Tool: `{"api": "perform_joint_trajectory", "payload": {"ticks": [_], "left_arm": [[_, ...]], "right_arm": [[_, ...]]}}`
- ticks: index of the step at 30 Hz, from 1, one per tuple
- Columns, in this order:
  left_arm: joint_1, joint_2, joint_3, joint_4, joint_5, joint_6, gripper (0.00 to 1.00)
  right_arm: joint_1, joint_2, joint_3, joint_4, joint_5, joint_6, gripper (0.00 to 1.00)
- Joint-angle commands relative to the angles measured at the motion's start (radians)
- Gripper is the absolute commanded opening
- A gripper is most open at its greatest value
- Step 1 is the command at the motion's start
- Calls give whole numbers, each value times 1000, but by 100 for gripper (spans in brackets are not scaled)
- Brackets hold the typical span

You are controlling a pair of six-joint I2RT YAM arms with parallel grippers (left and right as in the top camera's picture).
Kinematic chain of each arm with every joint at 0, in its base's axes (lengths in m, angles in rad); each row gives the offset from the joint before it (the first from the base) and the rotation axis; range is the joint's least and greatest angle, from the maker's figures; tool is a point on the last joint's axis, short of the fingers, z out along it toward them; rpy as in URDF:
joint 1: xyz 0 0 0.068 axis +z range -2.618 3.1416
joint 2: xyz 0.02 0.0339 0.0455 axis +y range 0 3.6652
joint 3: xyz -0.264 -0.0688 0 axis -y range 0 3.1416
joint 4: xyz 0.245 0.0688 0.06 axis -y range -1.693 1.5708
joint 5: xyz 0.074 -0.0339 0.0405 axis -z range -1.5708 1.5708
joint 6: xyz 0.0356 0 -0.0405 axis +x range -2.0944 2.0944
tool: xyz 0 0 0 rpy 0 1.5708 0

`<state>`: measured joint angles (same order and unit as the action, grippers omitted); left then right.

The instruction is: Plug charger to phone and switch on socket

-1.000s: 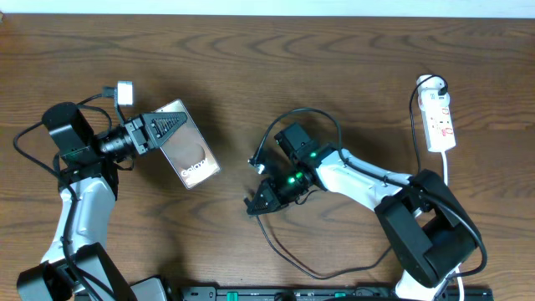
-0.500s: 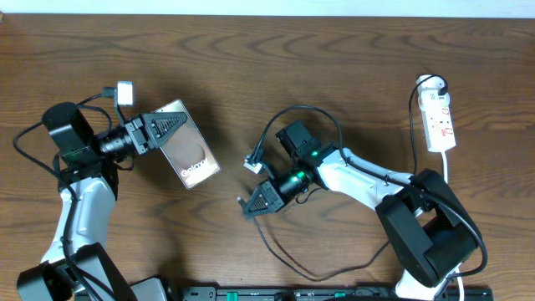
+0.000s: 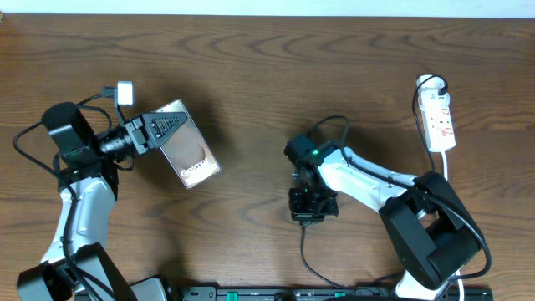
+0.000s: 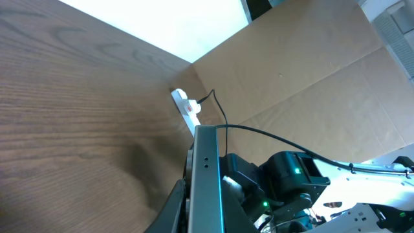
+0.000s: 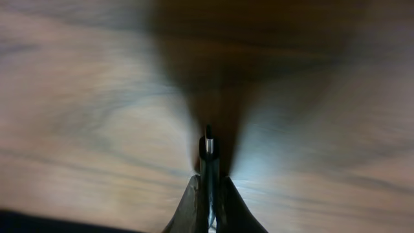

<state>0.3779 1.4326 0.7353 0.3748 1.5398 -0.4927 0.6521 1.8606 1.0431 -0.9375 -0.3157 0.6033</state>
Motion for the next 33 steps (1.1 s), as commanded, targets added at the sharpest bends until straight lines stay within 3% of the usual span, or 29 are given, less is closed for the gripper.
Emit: {"api": "perform_joint_trajectory", "payload": {"ticks": [1, 7, 9, 12, 13, 33], "left_arm": [[3, -2, 3, 8, 31, 10, 7], [3, -2, 3, 8, 31, 10, 7], [3, -2, 3, 8, 31, 10, 8], [3, -2, 3, 8, 31, 10, 7], [3, -2, 3, 8, 31, 10, 7], [3, -2, 3, 8, 31, 10, 8]], "right_arm": [[-3, 19, -17, -21, 185, 105, 1], [-3, 19, -18, -41, 152, 111, 4], [-3, 19, -18, -31, 152, 111, 14], [-3, 19, -18, -13, 152, 119, 37], [-3, 19, -18, -8, 152, 125, 40], [-5, 55, -18, 63, 132, 146, 39]]}}
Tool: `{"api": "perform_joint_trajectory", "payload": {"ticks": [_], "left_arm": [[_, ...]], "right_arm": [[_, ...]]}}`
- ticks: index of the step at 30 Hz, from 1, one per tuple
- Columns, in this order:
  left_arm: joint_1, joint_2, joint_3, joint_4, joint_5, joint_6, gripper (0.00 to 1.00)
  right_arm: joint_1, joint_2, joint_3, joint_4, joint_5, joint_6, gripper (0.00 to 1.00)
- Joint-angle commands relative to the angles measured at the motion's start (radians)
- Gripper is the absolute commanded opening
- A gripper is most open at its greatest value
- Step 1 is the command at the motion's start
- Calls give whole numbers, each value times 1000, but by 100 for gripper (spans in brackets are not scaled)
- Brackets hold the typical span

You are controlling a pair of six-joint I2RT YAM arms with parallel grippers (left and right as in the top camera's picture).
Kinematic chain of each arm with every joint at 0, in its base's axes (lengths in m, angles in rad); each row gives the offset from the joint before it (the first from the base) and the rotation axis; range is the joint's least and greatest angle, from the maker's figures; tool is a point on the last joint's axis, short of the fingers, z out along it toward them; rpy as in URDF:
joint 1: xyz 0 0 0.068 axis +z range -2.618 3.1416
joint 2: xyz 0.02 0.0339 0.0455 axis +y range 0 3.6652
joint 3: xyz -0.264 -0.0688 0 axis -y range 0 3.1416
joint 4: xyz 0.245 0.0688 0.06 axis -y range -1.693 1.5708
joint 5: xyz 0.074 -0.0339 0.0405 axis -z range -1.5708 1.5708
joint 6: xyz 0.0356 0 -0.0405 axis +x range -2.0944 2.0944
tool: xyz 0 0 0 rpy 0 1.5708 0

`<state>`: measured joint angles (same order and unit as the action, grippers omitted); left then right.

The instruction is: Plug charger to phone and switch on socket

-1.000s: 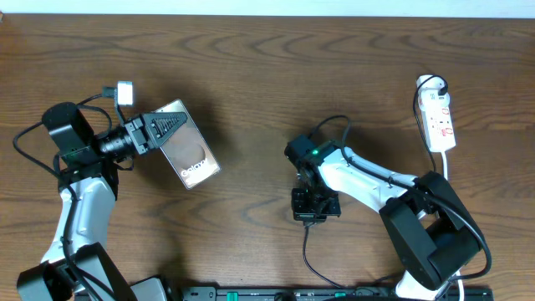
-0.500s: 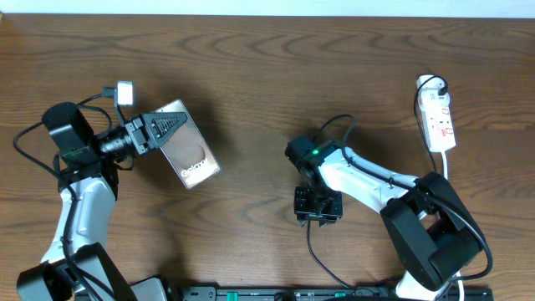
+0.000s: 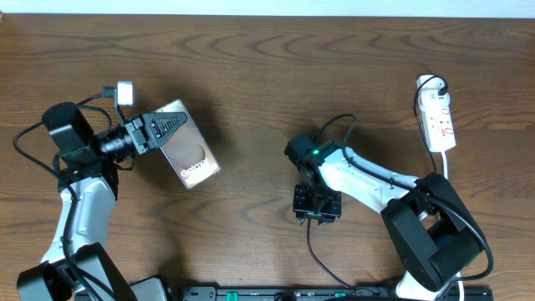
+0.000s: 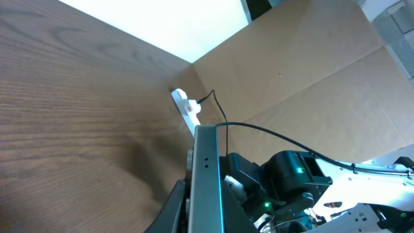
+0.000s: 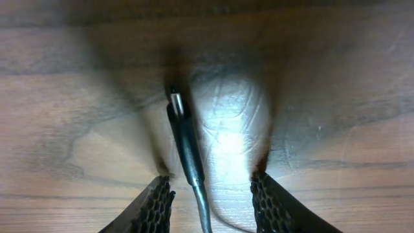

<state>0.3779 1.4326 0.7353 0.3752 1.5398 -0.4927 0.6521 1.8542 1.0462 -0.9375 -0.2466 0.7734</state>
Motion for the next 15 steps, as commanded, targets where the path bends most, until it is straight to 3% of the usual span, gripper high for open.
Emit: {"api": "perform_joint_trajectory", "payload": {"ticks": [1, 15], "left_arm": [[3, -2, 3, 8, 31, 10, 8], [3, -2, 3, 8, 31, 10, 7]], "right_arm": [[-6, 65, -21, 71, 55, -39, 38], [-48, 84, -21, 82, 46, -91, 21]]}}
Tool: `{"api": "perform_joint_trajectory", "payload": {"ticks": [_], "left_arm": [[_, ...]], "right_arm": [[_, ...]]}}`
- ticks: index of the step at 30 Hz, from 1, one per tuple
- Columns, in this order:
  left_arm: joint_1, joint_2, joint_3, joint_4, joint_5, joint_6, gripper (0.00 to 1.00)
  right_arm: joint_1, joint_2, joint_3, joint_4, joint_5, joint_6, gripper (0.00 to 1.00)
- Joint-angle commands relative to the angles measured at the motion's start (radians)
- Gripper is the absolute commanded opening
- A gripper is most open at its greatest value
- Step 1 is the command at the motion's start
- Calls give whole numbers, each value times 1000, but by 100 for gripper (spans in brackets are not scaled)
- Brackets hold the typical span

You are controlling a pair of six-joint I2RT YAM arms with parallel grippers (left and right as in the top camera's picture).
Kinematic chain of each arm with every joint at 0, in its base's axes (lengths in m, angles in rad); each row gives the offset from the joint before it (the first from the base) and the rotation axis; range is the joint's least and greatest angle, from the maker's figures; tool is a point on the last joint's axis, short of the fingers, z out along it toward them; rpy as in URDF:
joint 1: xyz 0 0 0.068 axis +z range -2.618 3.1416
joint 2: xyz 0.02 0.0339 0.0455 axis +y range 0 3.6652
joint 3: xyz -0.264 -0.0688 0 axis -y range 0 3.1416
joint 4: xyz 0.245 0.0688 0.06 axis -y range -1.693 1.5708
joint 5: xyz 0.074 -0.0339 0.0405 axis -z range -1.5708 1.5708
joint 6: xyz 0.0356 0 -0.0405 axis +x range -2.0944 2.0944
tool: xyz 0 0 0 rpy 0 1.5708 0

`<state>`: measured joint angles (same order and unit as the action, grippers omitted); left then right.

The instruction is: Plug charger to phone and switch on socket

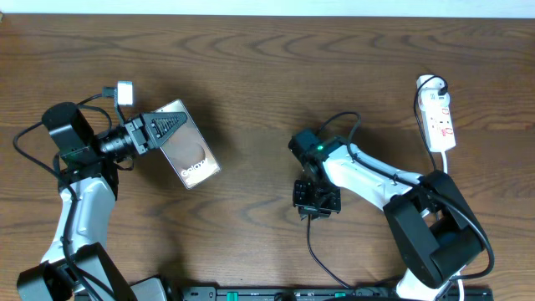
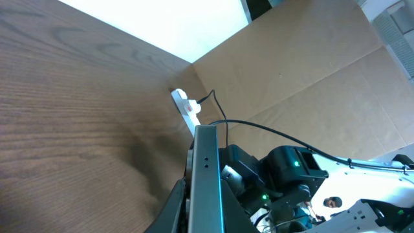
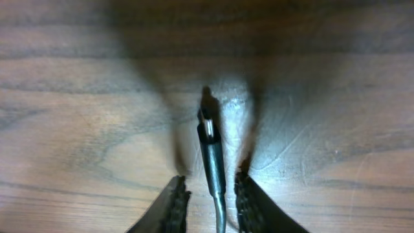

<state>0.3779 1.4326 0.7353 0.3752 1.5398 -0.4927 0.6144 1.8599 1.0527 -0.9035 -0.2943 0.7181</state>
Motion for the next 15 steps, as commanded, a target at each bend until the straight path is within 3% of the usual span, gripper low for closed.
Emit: {"api": "perform_joint_trajectory", "payload": {"ticks": [1, 15], "left_arm": [[3, -2, 3, 8, 31, 10, 8], [3, -2, 3, 8, 31, 10, 7]], "right_arm": [[-10, 78, -27, 48, 94, -36, 20], [-11, 78, -27, 66, 93, -47, 10]]}}
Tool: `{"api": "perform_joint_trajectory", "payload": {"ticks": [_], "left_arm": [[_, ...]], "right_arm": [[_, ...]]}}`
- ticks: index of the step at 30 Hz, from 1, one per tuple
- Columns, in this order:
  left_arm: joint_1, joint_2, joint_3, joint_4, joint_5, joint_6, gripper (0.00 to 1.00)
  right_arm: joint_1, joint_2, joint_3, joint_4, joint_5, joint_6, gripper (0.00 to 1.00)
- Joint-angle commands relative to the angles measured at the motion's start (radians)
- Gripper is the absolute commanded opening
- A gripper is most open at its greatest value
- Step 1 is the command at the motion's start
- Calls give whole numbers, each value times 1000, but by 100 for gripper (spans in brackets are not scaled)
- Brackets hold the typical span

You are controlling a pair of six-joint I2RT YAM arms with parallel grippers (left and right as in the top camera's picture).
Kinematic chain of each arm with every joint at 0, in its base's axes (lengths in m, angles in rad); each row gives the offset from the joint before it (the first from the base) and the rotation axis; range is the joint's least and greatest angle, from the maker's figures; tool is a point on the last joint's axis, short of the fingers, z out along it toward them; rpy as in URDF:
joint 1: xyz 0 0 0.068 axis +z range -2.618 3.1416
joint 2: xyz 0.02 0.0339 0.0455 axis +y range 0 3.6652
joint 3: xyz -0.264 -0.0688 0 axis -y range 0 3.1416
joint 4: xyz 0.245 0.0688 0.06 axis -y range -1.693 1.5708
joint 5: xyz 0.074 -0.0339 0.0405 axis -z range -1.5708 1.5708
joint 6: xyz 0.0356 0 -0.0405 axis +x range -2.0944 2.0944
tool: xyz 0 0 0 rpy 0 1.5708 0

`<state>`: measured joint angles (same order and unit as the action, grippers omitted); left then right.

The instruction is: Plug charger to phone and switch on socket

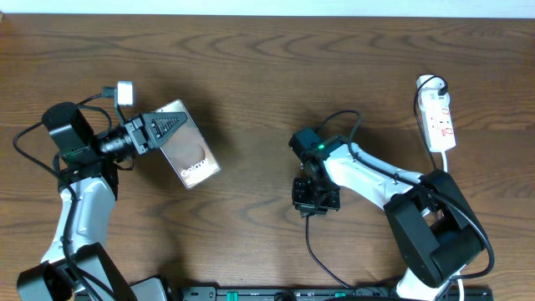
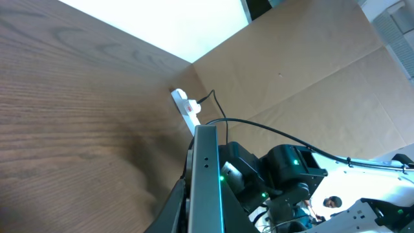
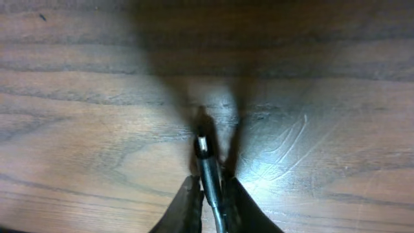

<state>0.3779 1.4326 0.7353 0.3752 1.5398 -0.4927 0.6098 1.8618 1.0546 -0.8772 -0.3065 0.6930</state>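
My left gripper (image 1: 156, 127) is shut on a phone (image 1: 191, 156), holding it tilted above the left of the table; in the left wrist view the phone's edge (image 2: 206, 175) rises between the fingers. The black charger plug (image 3: 206, 162) lies on the table with its metal tip pointing away from the wrist. My right gripper (image 3: 211, 182) is shut on its body, fingers pressed to both sides. From above, the right gripper (image 1: 314, 201) points down at the table centre, and the cable (image 1: 308, 244) trails toward the front edge.
A white power strip (image 1: 439, 113) lies at the far right with its black lead (image 1: 435, 82) plugged in; it also shows small in the left wrist view as the strip (image 2: 186, 110). A black bar (image 1: 334, 293) runs along the front edge.
The right gripper's fingers have drawn in from a narrow gap on either side of the plug to touching it. The left gripper and phone have not moved.
The right gripper was first shut on the plug at the table. Then it stood wide open with the plug lying skewed between the fingers. Then the fingers were closer and the plug straighter, and now they are shut on it. The left gripper held the phone throughout.
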Motion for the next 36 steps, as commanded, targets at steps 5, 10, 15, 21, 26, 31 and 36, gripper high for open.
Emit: {"api": "perform_joint_trajectory", "payload": {"ticks": [5, 10, 15, 21, 26, 31, 36], "left_arm": [[3, -2, 3, 8, 31, 10, 7], [3, -2, 3, 8, 31, 10, 7], [3, -2, 3, 8, 31, 10, 7], [3, -2, 3, 7, 31, 10, 7], [3, -2, 3, 8, 31, 10, 8], [3, -2, 3, 8, 31, 10, 8], [3, -2, 3, 8, 31, 10, 7]], "right_arm": [[-6, 76, -29, 39, 106, -29, 8], [-6, 76, -29, 39, 105, -29, 6], [-6, 76, -29, 40, 98, -40, 2], [-6, 76, -29, 59, -64, -133, 1], [-7, 76, -29, 159, -368, -339, 1], [-6, 76, -29, 294, -810, -716, 1], [-6, 76, -29, 399, -970, -875, 1]]}}
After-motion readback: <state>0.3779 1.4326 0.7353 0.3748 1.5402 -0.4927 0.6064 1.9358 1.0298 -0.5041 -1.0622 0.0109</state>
